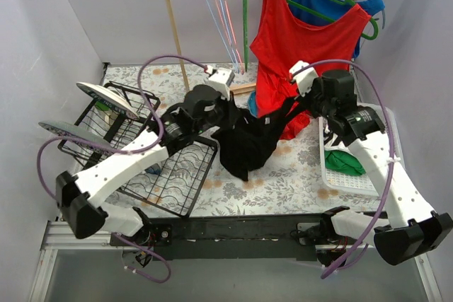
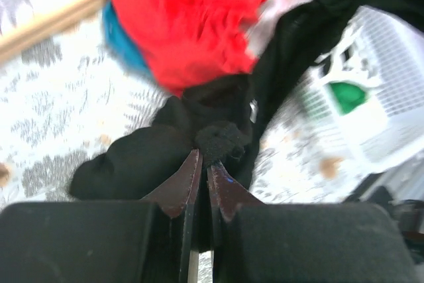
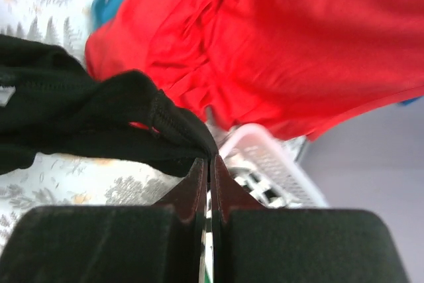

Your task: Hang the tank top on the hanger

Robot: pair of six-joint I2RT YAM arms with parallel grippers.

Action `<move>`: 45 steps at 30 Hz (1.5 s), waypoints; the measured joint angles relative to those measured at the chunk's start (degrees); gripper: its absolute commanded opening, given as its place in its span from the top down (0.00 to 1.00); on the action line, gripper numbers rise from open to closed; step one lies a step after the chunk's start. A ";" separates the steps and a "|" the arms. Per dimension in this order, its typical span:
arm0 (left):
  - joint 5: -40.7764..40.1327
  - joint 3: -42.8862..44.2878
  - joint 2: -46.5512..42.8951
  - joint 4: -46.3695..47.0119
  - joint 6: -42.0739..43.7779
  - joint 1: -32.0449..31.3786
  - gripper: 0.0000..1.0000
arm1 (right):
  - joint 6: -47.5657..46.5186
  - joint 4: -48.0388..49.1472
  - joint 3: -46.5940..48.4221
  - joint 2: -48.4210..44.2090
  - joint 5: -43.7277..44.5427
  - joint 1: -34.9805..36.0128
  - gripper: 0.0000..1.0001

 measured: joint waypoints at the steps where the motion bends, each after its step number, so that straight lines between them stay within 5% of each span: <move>1: 0.07 0.00 -2.21 0.24 -0.15 0.00 0.99 | -0.22 -0.13 1.66 -0.17 0.09 0.00 0.99; 12: 1.20 -0.46 -15.04 0.09 -1.05 0.02 0.97 | -0.61 0.85 12.63 -3.26 -1.95 0.00 0.99; 20: 12.09 -5.14 -15.63 0.70 -2.03 0.02 1.00 | -0.50 -1.27 14.49 -8.13 -2.95 -2.01 0.99; 26: 21.07 4.37 -11.08 1.62 -0.59 0.02 0.97 | 1.22 -2.23 25.40 -5.51 -7.08 -5.05 0.99; 31: 23.10 9.51 -13.31 4.79 -0.11 0.00 0.93 | 1.51 -2.10 23.96 -7.34 -10.82 -5.68 0.99; 33: 22.21 6.60 -16.35 6.10 -0.37 0.00 0.91 | 1.42 -2.03 20.63 -8.59 -12.07 -5.66 0.99; 36: 20.22 -1.11 -20.65 6.43 -1.51 0.00 0.68 | 1.33 -2.99 14.64 -10.25 -13.57 -5.68 0.99; 40: 17.03 -14.12 -22.45 8.48 -4.68 0.00 0.62 | 1.22 -3.45 5.86 -11.13 -14.93 -5.66 0.99; 44: 13.60 -25.18 -17.94 8.90 -7.72 0.02 0.95 | 1.81 -3.76 0.61 -10.36 -16.72 -5.68 0.99; 45: 12.85 -27.02 -16.35 8.72 -8.07 0.04 0.94 | 2.03 -3.82 0.04 -10.27 -17.09 -5.68 0.99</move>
